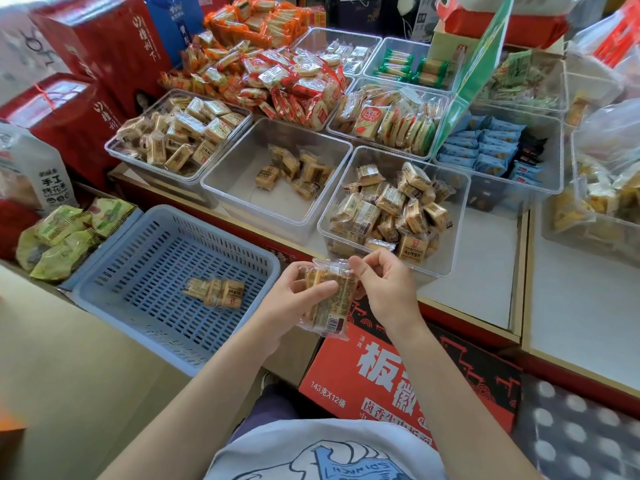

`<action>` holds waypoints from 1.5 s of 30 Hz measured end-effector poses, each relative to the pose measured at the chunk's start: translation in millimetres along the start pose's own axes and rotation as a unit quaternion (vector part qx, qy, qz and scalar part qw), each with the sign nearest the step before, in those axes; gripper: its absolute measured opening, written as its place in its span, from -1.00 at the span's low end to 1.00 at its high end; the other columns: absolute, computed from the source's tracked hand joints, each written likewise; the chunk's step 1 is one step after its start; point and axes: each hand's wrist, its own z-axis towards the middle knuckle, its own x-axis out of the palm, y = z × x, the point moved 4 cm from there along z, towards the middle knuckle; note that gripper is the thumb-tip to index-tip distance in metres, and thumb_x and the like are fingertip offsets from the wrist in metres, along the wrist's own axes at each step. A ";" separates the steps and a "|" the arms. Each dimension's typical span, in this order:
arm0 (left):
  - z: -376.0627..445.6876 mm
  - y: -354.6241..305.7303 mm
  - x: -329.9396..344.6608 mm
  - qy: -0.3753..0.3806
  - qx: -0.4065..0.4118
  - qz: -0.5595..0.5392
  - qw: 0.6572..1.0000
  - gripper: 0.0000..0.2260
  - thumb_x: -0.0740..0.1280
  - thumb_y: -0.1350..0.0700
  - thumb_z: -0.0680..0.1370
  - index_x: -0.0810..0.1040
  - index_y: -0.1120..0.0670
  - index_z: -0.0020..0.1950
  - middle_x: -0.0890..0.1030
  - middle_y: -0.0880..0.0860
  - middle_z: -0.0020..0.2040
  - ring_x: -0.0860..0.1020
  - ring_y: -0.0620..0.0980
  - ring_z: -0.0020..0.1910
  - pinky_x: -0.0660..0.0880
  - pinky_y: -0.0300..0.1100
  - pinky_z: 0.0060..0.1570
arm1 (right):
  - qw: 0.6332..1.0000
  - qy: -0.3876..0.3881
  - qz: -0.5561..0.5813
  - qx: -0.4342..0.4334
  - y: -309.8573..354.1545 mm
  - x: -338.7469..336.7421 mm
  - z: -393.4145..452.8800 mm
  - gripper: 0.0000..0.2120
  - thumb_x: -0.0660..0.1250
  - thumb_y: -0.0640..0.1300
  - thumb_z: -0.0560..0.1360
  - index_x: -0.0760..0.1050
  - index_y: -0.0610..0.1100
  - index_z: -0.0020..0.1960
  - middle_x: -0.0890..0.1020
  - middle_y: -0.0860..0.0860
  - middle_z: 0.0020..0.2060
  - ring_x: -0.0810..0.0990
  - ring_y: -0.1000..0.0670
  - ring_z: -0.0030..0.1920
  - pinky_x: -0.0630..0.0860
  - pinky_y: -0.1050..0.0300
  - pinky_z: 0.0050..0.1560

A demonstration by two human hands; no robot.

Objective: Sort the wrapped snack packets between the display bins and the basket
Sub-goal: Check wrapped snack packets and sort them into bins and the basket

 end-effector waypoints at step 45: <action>180.6 -45.9 76.1 0.046 0.185 0.551 0.813 -0.42 0.26 -0.19 0.64 0.26 -0.04 0.62 0.14 0.04 0.65 0.05 0.06 0.64 0.04 0.03 0.58 | 0.950 0.053 -0.300 0.069 -54.2 -107.8 153.3 -0.22 0.53 0.25 0.39 0.36 0.03 0.51 0.50 0.00 0.38 0.47 -0.08 0.36 0.42 -0.14 0.40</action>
